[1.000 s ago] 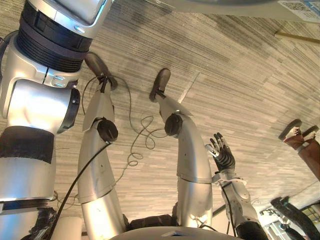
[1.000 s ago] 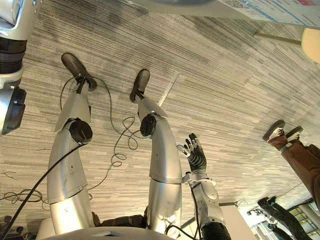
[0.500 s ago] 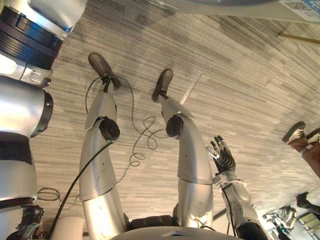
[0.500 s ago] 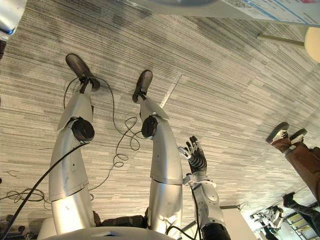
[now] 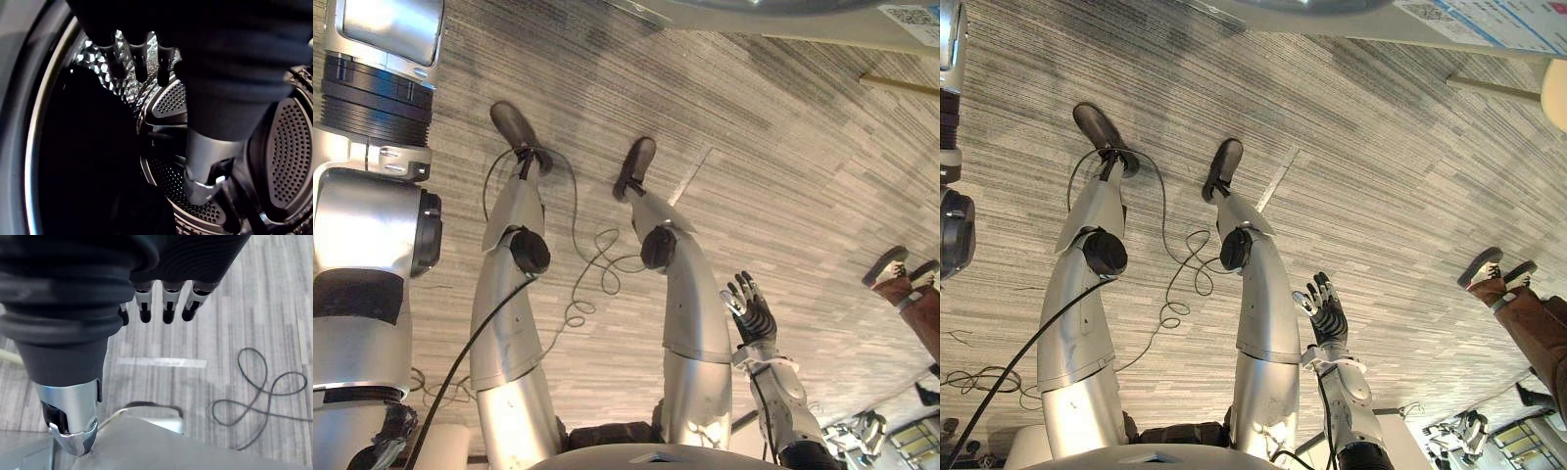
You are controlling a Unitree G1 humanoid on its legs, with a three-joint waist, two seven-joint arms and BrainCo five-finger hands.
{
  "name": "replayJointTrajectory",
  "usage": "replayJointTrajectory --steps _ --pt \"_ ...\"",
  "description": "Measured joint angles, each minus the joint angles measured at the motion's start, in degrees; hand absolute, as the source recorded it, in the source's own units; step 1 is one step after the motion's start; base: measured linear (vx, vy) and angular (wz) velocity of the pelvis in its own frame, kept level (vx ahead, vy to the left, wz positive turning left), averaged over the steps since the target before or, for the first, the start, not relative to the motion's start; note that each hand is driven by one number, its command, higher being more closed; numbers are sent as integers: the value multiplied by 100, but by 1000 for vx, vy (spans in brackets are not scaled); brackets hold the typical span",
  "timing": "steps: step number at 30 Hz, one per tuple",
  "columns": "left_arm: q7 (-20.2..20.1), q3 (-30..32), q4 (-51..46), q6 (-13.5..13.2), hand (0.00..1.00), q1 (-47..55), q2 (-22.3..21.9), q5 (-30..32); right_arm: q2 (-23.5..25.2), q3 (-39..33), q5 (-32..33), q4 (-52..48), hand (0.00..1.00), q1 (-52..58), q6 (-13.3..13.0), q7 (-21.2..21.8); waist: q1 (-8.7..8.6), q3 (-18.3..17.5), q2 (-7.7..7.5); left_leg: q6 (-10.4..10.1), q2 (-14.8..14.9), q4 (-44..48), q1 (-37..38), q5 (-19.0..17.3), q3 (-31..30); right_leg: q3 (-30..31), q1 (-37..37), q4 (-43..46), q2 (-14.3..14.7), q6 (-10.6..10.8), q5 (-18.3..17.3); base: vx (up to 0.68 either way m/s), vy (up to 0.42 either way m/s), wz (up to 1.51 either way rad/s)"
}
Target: Pick up the laundry basket with both hands and put the clothes into the washing machine.
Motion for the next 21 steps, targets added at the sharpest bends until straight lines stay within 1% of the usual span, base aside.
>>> replayJointTrajectory --steps 6,10,11,12,14,15,16,19,21 --pt "-189 14 14 -16 0 -44 21 -503 -19 14 -4 18 0 0 -5 -32 2 0 0 -24 -2 26 0 17 -21 -39 0 106 -32 16 -38 -79 -59 4" --pt "-168 3 -75 -44 0 -105 77 -656 -57 64 -5 54 0 0 -5 -42 1 0 1 -21 0 96 -43 15 -103 -98 -5 196 -65 -25 -153 -72 -59 9" --pt "-88 -22 -296 -47 0 -103 161 -637 -62 71 -6 55 0 2 -10 -42 2 1 2 -23 0 94 -67 16 -122 -120 -19 211 -65 -33 -181 -85 -72 10" --pt "59 -48 -625 -61 0 -65 314 -469 -92 98 -12 57 0 6 -11 -42 5 2 4 -25 0 96 -81 18 -121 -126 -40 244 -74 -46 -216 -84 -73 9" --pt "238 -32 -881 -65 0 32 444 -122 -99 112 -14 66 0 13 -36 -43 8 2 4 -26 0 108 -80 18 -125 -124 -43 276 -81 -46 -228 -57 -50 5" --pt "387 -4 -1189 -70 0 202 574 244 -99 127 -22 83 0 20 -104 -44 7 3 6 -26 4 126 -80 18 -132 -125 -45 302 -83 -70 -246 -72 -62 4" --pt "454 6 -1437 -74 0 399 621 483 -98 127 -36 106 0 22 -139 -46 18 4 6 -25 7 170 -80 18 -135 -125 -49 330 -88 -87 -265 -85 -72 4" --pt "581 43 -1851 -73 0 883 635 741 -97 139 -189 116 0 35 -206 -110 22 4 8 -24 13 196 -80 17 -141 -127 -54 372 -96 -71 -296 -70 -58 4" --pt "616 214 -2117 -64 0 1338 636 798 -97 154 -224 110 0 64 -206 -117 24 6 10 -24 14 197 -81 17 -138 -123 -67 396 -99 -100 -336 -79 -63 2"
